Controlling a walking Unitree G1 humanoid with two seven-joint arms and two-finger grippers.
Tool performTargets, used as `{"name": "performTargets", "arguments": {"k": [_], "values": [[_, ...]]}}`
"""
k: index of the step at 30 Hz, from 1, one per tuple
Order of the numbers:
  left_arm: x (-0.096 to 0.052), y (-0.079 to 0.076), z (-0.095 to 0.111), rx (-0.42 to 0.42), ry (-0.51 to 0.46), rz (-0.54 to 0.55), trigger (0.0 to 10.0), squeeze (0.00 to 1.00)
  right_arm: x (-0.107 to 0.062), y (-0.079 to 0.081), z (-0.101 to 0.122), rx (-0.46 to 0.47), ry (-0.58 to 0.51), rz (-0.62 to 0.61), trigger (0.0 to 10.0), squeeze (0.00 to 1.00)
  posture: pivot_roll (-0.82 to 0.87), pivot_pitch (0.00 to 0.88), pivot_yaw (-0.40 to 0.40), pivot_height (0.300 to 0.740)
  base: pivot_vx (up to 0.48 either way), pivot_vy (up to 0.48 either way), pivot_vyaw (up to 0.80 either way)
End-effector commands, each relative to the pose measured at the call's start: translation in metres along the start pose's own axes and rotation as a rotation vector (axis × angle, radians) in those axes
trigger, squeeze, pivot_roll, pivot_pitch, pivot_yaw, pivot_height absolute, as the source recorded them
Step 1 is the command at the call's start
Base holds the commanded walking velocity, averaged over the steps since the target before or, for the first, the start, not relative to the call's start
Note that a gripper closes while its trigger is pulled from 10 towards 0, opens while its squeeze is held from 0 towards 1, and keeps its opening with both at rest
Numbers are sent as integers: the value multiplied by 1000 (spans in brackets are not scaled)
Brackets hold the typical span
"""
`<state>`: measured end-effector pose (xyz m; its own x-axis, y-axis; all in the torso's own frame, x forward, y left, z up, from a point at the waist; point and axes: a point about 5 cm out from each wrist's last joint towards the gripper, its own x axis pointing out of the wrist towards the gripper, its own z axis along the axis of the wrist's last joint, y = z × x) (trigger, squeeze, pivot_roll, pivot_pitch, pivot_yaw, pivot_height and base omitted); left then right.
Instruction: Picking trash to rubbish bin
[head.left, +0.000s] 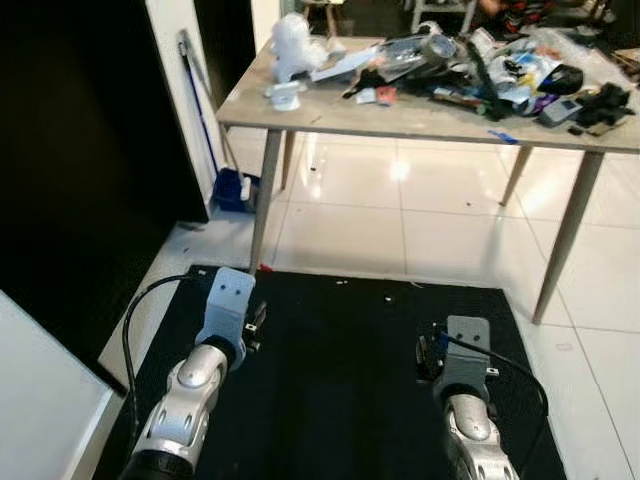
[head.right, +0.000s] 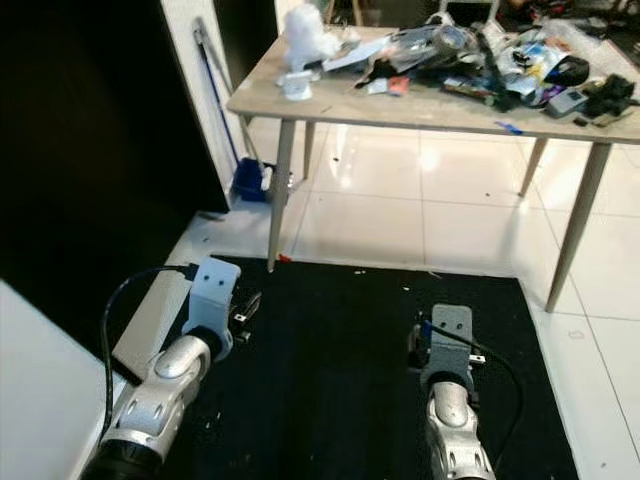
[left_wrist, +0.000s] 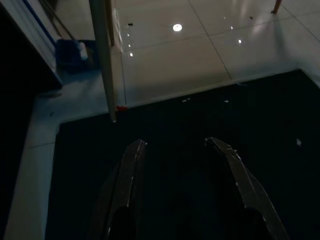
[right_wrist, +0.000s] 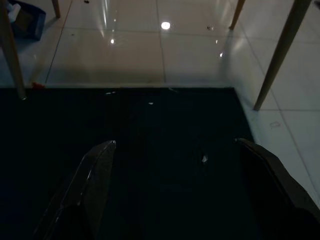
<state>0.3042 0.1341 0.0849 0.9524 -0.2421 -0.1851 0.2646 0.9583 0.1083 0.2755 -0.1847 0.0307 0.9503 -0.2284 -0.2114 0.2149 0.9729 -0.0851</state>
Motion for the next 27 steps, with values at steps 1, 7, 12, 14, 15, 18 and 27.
{"name": "performTargets", "arguments": {"k": [1, 7, 12, 14, 15, 18, 27], "values": [[-2, 6, -4, -2, 18, 17, 10000, 0, -2, 4, -3, 9, 15, 8, 10000, 0, -18, 134, 59, 740, 322, 0, 0], [-2, 5, -4, -4, 17, 15, 10000, 0, -2, 3, -3, 10, 20, 3, 10000, 0, -23, 139, 56, 740, 328, 0, -318], [-1, 3, -4, -1, 17, 9, 10000, 0, -2, 3, -2, 7, 11, 5, 10000, 0, -30, 142, 56, 740, 328, 0, -81], [-1, 3, -4, -1, 17, 8, 10000, 0, -2, 3, -2, 7, 11, 4, 10000, 0, -30, 142, 56, 740, 328, 0, 0], [-1, 2, -4, -1, 17, 7, 10000, 0, -2, 2, -2, 6, 11, 4, 10000, 0, -30, 142, 56, 740, 330, 0, 0], [-1, 2, -4, -1, 17, 6, 10000, 0, -2, 2, -1, 5, 11, 4, 10000, 0, -31, 143, 53, 740, 329, 0, 0], [-1, 1, -4, -5, 17, 7, 10000, 0, -2, 2, -1, 3, 13, 6, 10000, 0, -35, 142, 49, 740, 330, 0, 0]]}}
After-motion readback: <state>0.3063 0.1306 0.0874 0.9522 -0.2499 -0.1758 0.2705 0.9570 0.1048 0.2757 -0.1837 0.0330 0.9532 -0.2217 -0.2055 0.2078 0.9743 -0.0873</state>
